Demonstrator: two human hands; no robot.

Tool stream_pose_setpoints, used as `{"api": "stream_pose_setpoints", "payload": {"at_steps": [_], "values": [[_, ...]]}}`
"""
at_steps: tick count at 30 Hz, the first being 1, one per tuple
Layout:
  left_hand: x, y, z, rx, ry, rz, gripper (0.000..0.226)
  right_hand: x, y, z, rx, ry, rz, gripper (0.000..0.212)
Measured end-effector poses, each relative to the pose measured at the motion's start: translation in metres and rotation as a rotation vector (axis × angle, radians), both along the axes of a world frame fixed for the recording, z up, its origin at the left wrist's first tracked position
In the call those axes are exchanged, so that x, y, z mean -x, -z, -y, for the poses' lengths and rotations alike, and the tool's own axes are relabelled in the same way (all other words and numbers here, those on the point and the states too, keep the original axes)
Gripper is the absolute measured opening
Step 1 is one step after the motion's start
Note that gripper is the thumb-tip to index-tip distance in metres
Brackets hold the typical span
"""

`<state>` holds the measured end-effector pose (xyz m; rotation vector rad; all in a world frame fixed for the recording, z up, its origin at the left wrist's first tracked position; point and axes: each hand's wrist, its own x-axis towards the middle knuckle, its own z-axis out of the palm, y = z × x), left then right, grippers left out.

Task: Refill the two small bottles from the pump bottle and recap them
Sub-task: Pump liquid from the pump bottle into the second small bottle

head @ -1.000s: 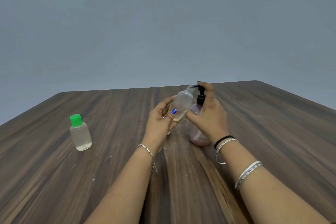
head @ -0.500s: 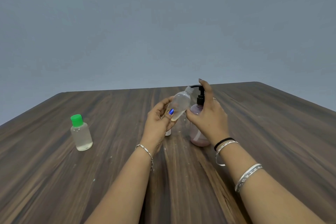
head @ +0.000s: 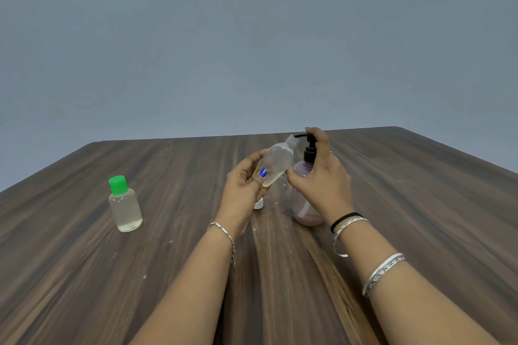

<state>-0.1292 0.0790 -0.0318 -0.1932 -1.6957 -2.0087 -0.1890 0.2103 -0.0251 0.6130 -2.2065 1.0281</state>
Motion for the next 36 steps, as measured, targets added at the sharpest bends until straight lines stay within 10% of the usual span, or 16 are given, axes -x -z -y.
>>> {"api": "stream_pose_setpoints", "payload": {"at_steps": [22,29,36], "values": [[0.000,-0.001,-0.002,-0.017,0.032,-0.020,0.030,-0.010,-0.008,-0.010,0.013,-0.084,0.100,0.068],[0.000,-0.001,-0.001,-0.011,0.042,0.003,0.030,-0.009,-0.048,-0.022,0.317,-0.123,0.039,0.041],[0.000,-0.002,-0.002,-0.020,0.041,-0.002,0.032,0.027,-0.139,-0.003,-0.182,-0.090,0.380,0.016]]}}
